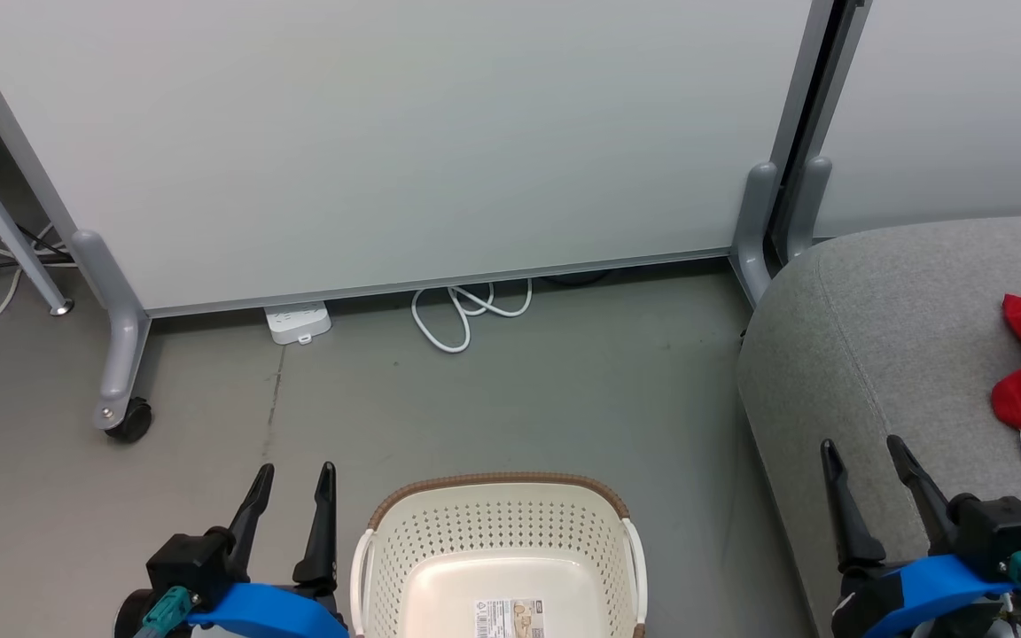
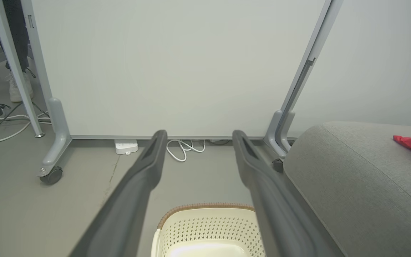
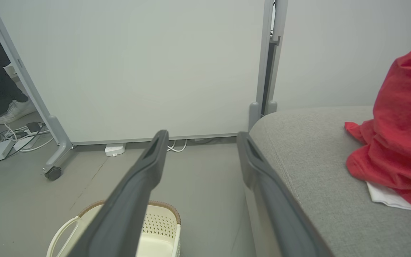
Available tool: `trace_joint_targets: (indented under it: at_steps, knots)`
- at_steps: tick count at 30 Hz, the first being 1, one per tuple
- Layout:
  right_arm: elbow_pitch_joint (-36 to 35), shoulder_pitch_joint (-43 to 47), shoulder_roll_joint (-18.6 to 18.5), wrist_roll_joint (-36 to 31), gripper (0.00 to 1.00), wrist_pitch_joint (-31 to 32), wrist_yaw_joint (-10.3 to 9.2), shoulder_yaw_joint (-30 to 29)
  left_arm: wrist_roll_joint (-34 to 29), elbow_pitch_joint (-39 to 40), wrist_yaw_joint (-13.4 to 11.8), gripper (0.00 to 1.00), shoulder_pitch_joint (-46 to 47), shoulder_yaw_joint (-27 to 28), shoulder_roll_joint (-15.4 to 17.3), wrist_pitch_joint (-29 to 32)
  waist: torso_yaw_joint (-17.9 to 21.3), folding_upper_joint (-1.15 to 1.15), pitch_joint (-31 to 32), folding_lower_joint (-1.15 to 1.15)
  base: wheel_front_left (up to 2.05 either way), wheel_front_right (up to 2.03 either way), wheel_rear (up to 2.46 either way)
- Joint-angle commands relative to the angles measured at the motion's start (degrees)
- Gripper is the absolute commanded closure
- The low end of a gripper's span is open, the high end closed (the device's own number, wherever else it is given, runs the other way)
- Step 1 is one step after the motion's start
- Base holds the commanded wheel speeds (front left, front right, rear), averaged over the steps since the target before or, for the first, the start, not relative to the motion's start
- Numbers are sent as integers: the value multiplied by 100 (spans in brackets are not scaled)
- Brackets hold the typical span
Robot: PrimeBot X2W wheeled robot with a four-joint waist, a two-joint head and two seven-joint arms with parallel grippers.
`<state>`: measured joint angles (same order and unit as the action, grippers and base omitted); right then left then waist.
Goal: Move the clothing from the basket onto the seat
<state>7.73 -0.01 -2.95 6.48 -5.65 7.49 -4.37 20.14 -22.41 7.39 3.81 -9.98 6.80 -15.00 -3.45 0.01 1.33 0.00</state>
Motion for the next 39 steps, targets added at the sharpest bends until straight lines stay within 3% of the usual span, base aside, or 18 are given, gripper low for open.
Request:
trace_joint_targets:
  at_steps: [1,7,8,14,39]
  knots:
    - [11,13,10,41,0,-37,1,9,10,-18,14,0,-4,-1,9,-26,6,-1,0,0,0,0,0]
    - [45,24,10,54,0,-53,1,11,60,-66,14,0,-6,-32,2,-26,21,-1,5,0,0,0,0]
    - [40,-1,0,19,100,-22,0,13,42,-58,0,100,0,-21,0,1,21,-1,4,0,0,0,0]
    - [351,42,28,115,100,36,0,-2,135,-289,0,100,-218,-1,-37,55,25,-1,2,0,0,0,0]
    - [418,-180,18,2777,100,399,0,-63,2355,77,4,100,-49,525,-146,712,89,-1,-29,0,0,0,0]
